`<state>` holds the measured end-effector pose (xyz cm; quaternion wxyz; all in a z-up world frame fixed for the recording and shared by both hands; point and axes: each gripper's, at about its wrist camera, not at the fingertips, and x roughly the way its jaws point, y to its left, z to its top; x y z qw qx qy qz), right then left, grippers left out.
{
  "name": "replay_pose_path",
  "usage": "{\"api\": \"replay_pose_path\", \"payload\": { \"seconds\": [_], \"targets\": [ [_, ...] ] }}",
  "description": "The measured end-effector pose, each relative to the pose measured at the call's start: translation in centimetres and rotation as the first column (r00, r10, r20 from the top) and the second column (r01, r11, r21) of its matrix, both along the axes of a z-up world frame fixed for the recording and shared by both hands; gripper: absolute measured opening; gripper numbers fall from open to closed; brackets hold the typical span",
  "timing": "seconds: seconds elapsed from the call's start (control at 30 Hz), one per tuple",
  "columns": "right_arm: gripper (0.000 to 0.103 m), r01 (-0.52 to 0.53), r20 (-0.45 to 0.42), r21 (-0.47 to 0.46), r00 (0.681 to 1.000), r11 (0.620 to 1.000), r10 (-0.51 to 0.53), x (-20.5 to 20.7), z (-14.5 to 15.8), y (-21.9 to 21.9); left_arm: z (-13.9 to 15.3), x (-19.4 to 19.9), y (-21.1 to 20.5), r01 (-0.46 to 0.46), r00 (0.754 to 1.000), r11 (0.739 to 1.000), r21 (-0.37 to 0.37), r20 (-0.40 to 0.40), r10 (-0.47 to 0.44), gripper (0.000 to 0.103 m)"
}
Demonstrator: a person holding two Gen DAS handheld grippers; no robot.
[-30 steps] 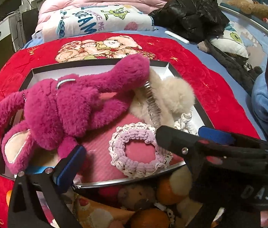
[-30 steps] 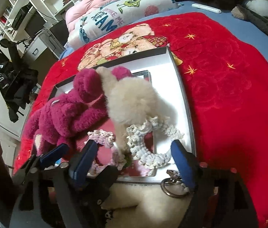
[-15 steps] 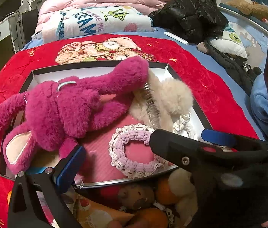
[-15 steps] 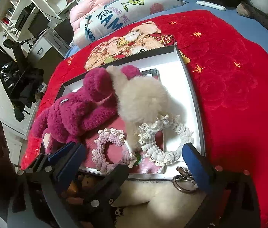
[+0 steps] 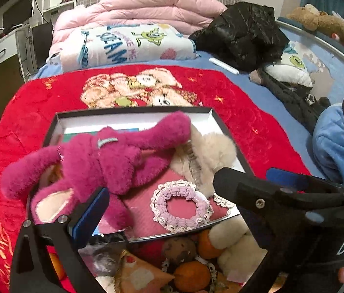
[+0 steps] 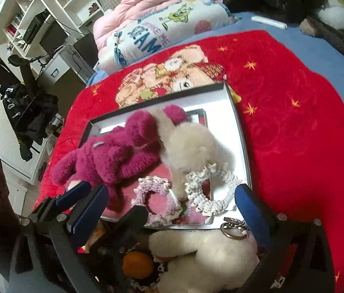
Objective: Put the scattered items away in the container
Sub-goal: 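Withdraw both grippers from the box back over the item pile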
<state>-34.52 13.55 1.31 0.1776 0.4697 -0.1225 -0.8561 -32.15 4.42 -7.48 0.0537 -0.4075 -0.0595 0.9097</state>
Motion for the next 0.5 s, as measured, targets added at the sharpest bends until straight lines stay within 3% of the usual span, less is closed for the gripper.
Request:
{"api": "replay_pose_path", "payload": {
  "seconds": [0.27, 0.5],
  "targets": [
    [0.103, -0.021, -0.110, 0.012, 0.994, 1.000, 0.022, 2.6, 5.4, -0.7, 5.5, 3.7, -0.6, -0.009, 0.997, 1.000, -0.027, -0.078, 0.007, 0.103],
    [0.103, -0.038, -0.225, 0.026, 0.973, 0.999, 0.043, 7.7, 11.1, -0.4, 11.3, 8.4, 0.1, 0.005, 0.986, 0.999, -0.054, -0.169, -0.014, 0.103]
  ]
}}
